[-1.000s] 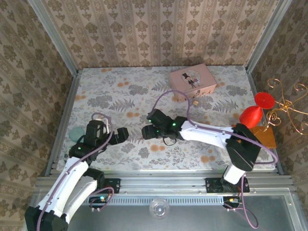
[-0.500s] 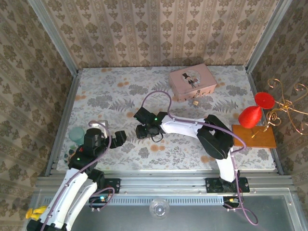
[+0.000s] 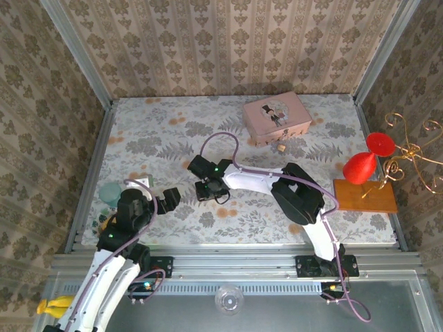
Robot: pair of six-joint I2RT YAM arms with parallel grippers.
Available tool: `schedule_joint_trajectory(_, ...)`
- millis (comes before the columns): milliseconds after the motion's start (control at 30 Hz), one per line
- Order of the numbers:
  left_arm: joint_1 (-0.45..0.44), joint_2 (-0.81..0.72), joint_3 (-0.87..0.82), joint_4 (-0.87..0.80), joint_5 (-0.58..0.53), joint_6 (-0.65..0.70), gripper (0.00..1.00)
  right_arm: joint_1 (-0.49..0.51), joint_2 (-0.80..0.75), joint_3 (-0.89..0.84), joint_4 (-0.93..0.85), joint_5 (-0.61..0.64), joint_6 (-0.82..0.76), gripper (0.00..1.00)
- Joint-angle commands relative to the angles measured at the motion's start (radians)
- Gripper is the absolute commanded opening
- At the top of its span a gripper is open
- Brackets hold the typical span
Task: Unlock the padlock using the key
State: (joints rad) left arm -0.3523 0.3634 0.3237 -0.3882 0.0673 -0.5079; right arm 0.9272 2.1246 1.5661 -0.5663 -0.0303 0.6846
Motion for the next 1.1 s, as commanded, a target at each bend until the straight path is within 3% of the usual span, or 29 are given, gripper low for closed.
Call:
schedule_joint_trajectory(0,0.008,-0.015,-0.014,0.004,-0.02,0.008,1.0,-0.003,0.035,0.045,-0.073,0.024,-0.002,0.34)
schedule_joint_trajectory(767,0.049,-0.017,-0.023,0.008,-0.011,-0.003,1.0,0.039,0.087,0.059,-0.095,0.03,0.004,0.21)
schedule_joint_trajectory(1067,0.055,-0.014,-0.028,0.015,-0.006,-0.004,1.0,0.047,0.047,0.025,-0.068,0.038,0.02,0.1)
